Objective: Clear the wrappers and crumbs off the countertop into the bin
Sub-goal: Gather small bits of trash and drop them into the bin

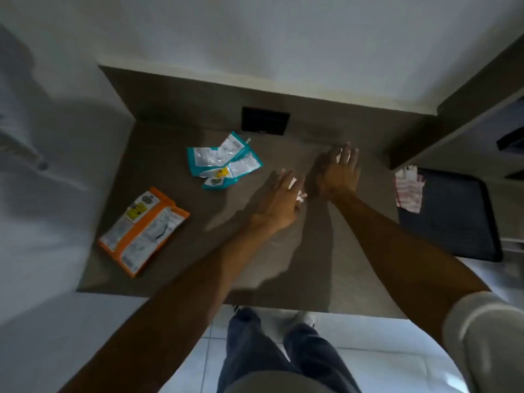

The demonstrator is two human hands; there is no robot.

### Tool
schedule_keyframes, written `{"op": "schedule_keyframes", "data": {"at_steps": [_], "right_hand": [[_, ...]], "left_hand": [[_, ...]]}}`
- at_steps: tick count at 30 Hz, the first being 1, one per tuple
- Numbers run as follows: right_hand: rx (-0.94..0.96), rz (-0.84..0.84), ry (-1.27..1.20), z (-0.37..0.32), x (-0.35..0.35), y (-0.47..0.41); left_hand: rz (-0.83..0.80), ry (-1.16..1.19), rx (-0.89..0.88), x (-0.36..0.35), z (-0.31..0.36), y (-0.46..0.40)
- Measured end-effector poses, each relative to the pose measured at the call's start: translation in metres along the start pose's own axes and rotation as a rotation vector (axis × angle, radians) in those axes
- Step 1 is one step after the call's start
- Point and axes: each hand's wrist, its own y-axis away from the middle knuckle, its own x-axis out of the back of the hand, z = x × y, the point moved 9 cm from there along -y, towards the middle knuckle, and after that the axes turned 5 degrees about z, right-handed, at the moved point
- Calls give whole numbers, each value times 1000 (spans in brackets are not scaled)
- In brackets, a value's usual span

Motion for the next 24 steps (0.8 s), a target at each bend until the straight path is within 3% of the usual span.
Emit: {"op": "schedule_keyframes", "data": {"at_steps": [3,5,9,11,14,17,20,24], "right_hand": [[-86,-111,-166,22,-15,-3],[-75,-89,-246,34,-13,6],[-57,-63,-326,59,-7,37],[-71,18,-407,76,4,56],[-9,173,-614,85,26,102],[107,182,-744,82,29,161],[181,109,-835,93,15,230],[285,59,-959,108,-3,316]], "left_hand": [[5,-152,40,-16,8,-31],[4,-201,51,-21,10,-37],[40,-123,98,-17,9,-34],[60,-5,153,-14,13,-33],[267,277,262,1,19,-12],[426,586,359,0,35,43],[309,896,445,-38,63,117],[126,1037,582,-91,89,212]]}}
